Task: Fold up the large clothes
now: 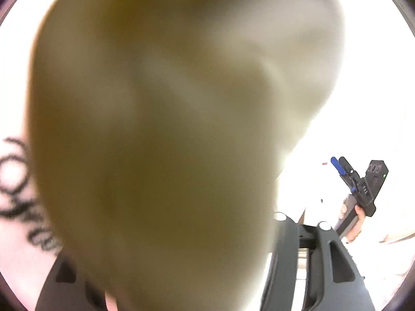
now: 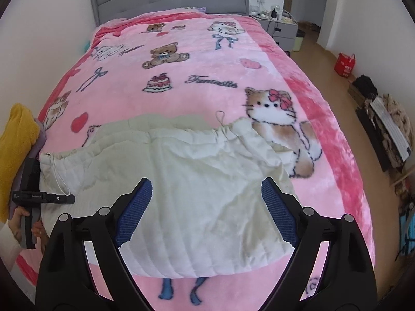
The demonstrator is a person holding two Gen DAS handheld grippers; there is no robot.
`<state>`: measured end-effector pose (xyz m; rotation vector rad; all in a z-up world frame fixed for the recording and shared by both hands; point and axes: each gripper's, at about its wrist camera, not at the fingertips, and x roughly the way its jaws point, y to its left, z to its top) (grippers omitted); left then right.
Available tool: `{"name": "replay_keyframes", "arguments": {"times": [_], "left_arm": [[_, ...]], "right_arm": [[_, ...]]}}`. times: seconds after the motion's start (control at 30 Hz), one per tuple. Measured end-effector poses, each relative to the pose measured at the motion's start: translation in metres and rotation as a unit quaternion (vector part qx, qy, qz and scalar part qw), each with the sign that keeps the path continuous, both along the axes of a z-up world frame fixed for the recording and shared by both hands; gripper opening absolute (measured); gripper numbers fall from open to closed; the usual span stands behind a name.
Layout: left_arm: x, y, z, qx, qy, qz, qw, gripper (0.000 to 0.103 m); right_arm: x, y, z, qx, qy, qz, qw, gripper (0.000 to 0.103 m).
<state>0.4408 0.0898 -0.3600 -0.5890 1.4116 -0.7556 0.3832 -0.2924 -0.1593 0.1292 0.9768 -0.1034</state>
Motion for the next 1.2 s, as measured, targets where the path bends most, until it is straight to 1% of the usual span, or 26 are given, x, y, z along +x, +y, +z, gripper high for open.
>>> {"name": "replay_keyframes", "arguments": {"times": [0.07, 0.1, 0.17, 0.23, 0.33, 0.4, 0.47, 0.5, 0.53, 0.57, 0.7, 0.73, 0.77, 0.87, 0.93, 0.97, 1.0, 1.03, 1.07, 1.13, 1.17, 1.2], "left_arm": [[-0.008, -0.003, 0.007, 0.008, -0.02, 0.012, 0.9997, 0.047], [-0.013, -0.004, 0.011, 0.01, -0.029, 0.019, 0.9993, 0.045], [-0.019, -0.006, 0.017, 0.012, -0.036, 0.034, 0.9987, 0.039], [-0.025, -0.014, 0.027, 0.029, -0.052, 0.038, 0.9975, 0.037], [-0.031, -0.024, 0.034, 0.043, -0.058, 0.04, 0.9966, 0.034], [-0.032, -0.022, 0.037, 0.049, -0.061, 0.042, 0.996, 0.032], [-0.037, -0.029, 0.045, 0.061, -0.072, 0.04, 0.9947, 0.028], [-0.04, -0.017, 0.048, 0.062, -0.075, 0.039, 0.9945, 0.028], [-0.043, -0.021, 0.051, 0.068, -0.083, 0.035, 0.9936, 0.027], [-0.036, -0.012, 0.05, 0.072, -0.086, 0.032, 0.9932, 0.027], [-0.037, -0.013, 0.047, 0.065, -0.077, 0.036, 0.9942, 0.027], [-0.038, -0.011, 0.047, 0.063, -0.077, 0.034, 0.9945, 0.027], [-0.039, -0.012, 0.048, 0.062, -0.077, 0.03, 0.9946, 0.027], [-0.037, -0.002, 0.052, 0.061, -0.073, 0.024, 0.9952, 0.027], [-0.037, -0.003, 0.052, 0.06, -0.071, 0.02, 0.9954, 0.028], [-0.031, -0.003, 0.048, 0.06, -0.071, 0.02, 0.9955, 0.028], [-0.027, -0.002, 0.043, 0.059, -0.068, 0.02, 0.9958, 0.028], [-0.022, -0.004, 0.042, 0.057, -0.067, 0.021, 0.9959, 0.028], [-0.02, -0.004, 0.04, 0.056, -0.067, 0.02, 0.996, 0.028], [-0.018, -0.006, 0.037, 0.055, -0.066, 0.019, 0.9961, 0.029], [-0.017, -0.003, 0.037, 0.055, -0.066, 0.018, 0.9961, 0.029], [-0.011, -0.003, 0.027, 0.054, -0.067, 0.018, 0.9962, 0.029]], "right_arm": [[-0.004, -0.011, -0.001, 0.008, -0.006, -0.01, 1.0, 0.083], [-0.006, -0.017, -0.002, 0.014, -0.01, -0.015, 1.0, 0.083], [-0.009, -0.027, -0.003, 0.022, -0.013, -0.023, 0.999, 0.083], [-0.014, -0.034, -0.006, 0.032, -0.014, -0.026, 0.999, 0.083], [-0.021, -0.039, -0.009, 0.033, -0.015, -0.028, 0.999, 0.083], [-0.026, -0.043, -0.01, 0.034, -0.017, -0.029, 0.999, 0.083], [-0.03, -0.046, -0.01, 0.038, -0.022, -0.032, 0.999, 0.083], [-0.032, -0.047, -0.01, 0.041, -0.022, -0.033, 0.998, 0.083], [-0.033, -0.048, -0.01, 0.043, -0.023, -0.033, 0.998, 0.083], [-0.032, -0.05, -0.012, 0.046, -0.022, -0.03, 0.998, 0.083], [-0.021, -0.065, -0.022, 0.045, -0.006, -0.005, 0.999, 0.085], [-0.017, -0.074, -0.023, 0.051, -0.006, 0.004, 0.999, 0.092], [-0.012, -0.085, -0.025, 0.057, -0.002, 0.008, 0.998, 0.093], [0.001, -0.118, -0.039, 0.082, 0.023, 0.023, 0.996, 0.094], [0.015, -0.139, -0.057, 0.104, 0.049, 0.024, 0.993, 0.094], [0.022, -0.148, -0.066, 0.125, 0.058, 0.024, 0.99, 0.094], [0.027, -0.153, -0.075, 0.149, 0.065, 0.03, 0.986, 0.094], [0.038, -0.158, -0.089, 0.172, 0.082, 0.043, 0.981, 0.094], [0.046, -0.158, -0.1, 0.186, 0.098, 0.058, 0.976, 0.094], [0.063, -0.154, -0.127, 0.199, 0.138, 0.094, 0.966, 0.094], [0.068, -0.151, -0.138, 0.196, 0.156, 0.106, 0.962, 0.094], [0.072, -0.149, -0.152, 0.197, 0.178, 0.121, 0.956, 0.093]]}}
